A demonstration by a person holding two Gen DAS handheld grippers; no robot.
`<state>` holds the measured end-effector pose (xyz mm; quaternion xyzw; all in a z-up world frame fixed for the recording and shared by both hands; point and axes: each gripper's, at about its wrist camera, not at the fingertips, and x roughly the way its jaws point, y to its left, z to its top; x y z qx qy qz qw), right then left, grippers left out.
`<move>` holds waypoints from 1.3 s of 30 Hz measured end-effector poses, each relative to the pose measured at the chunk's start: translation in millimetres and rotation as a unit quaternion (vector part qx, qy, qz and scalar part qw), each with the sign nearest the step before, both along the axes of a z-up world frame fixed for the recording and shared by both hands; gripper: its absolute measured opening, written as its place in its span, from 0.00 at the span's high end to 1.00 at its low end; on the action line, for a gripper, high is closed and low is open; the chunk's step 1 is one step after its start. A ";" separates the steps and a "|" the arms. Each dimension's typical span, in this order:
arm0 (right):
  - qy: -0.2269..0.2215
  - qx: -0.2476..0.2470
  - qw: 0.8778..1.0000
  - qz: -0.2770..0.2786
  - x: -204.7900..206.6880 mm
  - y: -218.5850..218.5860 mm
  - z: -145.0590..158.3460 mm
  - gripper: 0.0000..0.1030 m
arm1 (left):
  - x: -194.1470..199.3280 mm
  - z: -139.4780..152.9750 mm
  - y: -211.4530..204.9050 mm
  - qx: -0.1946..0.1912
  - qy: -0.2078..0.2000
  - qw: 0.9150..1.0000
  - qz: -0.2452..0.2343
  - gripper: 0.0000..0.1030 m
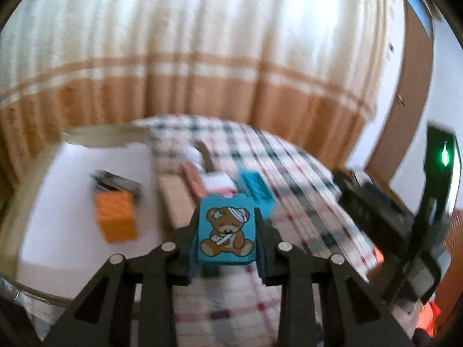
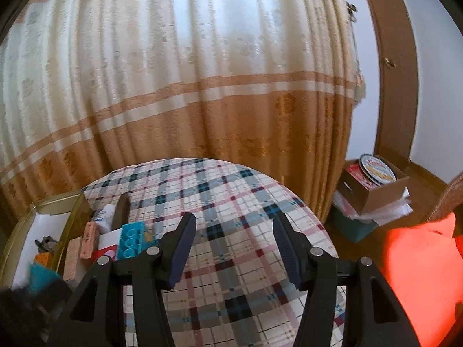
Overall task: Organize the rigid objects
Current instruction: 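Carry the teddy-bear block toward the tray with the left tool while the right tool grasps the teal three-stud brick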
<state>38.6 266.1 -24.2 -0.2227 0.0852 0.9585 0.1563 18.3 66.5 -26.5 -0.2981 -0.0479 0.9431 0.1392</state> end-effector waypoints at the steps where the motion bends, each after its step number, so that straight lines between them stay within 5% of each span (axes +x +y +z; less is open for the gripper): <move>1: 0.002 0.002 1.000 0.006 -0.6 -3.1 0.6 0.44 | -1.0 3.4 -7.0 0.001 0.013 1.000 0.018 0.70; 7: 0.000 -0.005 0.997 0.074 -12.3 -34.1 -0.8 0.44 | -8.9 11.9 -52.2 -0.034 0.063 0.991 0.113 0.70; 14: -0.063 -0.027 0.990 0.125 -41.2 -63.2 -13.6 0.46 | -22.2 0.3 -85.2 -0.049 0.072 0.980 0.180 0.70; 20: -0.109 -0.059 0.983 0.134 -56.9 -54.4 -25.4 0.52 | -23.1 -5.9 -94.1 -0.056 0.073 0.975 0.202 0.70; 36: -0.126 -0.056 0.982 0.128 -90.1 -66.9 -33.4 0.52 | -29.3 -8.8 -103.2 -0.052 0.074 0.971 0.220 0.70; 39: -0.133 -0.071 0.981 0.122 -92.7 -61.4 -37.2 0.66 | -29.7 -10.0 -101.7 -0.055 0.071 0.972 0.217 0.70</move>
